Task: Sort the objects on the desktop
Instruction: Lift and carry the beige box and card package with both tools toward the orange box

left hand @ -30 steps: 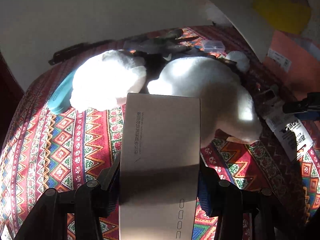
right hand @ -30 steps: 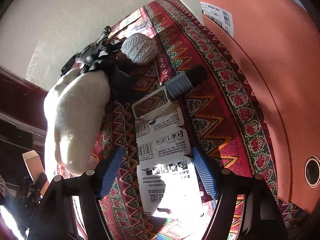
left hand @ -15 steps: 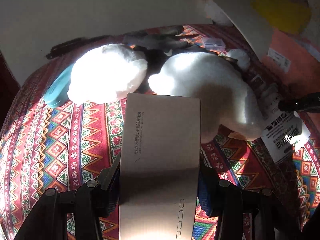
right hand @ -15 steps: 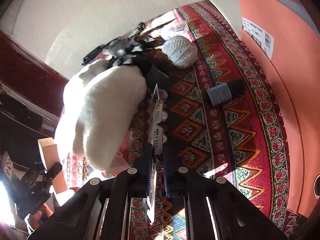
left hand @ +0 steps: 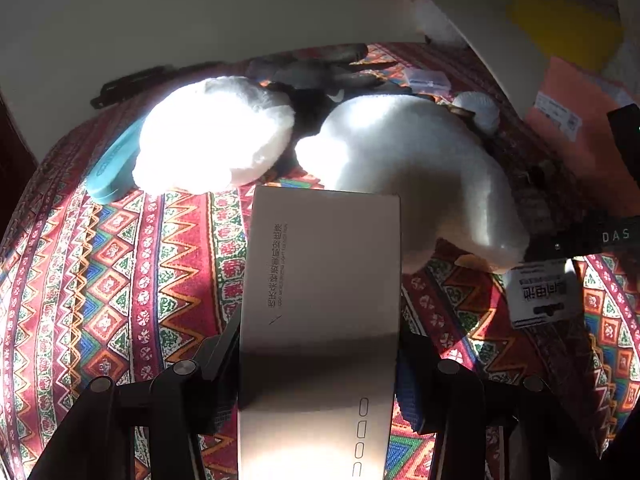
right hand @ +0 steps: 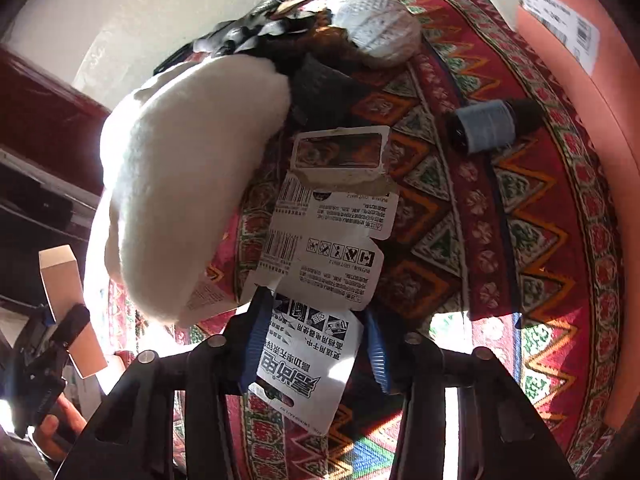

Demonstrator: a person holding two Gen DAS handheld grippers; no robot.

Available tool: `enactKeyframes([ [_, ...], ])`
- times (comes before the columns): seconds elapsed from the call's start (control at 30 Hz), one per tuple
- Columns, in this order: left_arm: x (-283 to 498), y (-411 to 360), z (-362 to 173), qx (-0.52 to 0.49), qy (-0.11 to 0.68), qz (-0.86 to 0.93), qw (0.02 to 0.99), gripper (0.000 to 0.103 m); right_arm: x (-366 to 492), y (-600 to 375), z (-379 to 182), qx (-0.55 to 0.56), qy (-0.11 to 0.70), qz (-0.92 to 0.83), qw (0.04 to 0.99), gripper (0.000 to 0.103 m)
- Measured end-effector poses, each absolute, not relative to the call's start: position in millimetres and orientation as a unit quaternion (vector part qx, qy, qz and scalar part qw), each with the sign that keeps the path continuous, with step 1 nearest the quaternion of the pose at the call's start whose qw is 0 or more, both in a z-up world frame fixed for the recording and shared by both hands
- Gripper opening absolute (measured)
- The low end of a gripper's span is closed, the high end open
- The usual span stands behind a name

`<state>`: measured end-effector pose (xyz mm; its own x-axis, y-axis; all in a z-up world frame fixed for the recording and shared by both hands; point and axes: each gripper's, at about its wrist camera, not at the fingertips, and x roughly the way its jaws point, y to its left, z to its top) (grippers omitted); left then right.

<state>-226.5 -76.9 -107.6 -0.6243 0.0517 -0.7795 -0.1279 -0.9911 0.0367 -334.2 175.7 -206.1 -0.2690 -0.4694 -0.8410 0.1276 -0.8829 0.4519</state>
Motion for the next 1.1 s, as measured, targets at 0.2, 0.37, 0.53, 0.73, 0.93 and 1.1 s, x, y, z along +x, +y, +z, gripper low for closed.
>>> enactKeyframes([
  [0.2,-228.2,-80.5,-109.9,-0.435,0.037,0.898,0.049,0.054,-321.6,155.7,-182.7,0.549,-0.154,-0.783,0.249,0.017],
  [0.37,-227.8,-82.1,-110.9,-0.436,0.036,0.898,0.05,0.054,-316.0,129.0,-194.0,0.562,-0.128,-0.778,0.251,0.032],
  [0.53,-227.5,-86.1,-112.9,-0.438,0.033,0.897,0.047,0.054,-318.7,118.0,-199.3,0.564,-0.134,-0.779,0.24,0.017],
  [0.73,-219.6,-90.0,-98.7,-0.419,0.019,0.906,0.049,0.054,-295.7,117.7,-170.3,0.536,-0.127,-0.793,0.26,0.016],
  [0.93,-208.1,-54.1,-68.4,-0.387,0.02,0.919,0.076,0.054,-265.6,128.1,-121.2,0.474,-0.126,-0.823,0.285,0.015],
  [1.1,-199.0,-15.5,-40.6,-0.356,0.026,0.928,0.105,0.054,-245.4,148.0,-66.3,0.409,-0.134,-0.857,0.282,0.015],
])
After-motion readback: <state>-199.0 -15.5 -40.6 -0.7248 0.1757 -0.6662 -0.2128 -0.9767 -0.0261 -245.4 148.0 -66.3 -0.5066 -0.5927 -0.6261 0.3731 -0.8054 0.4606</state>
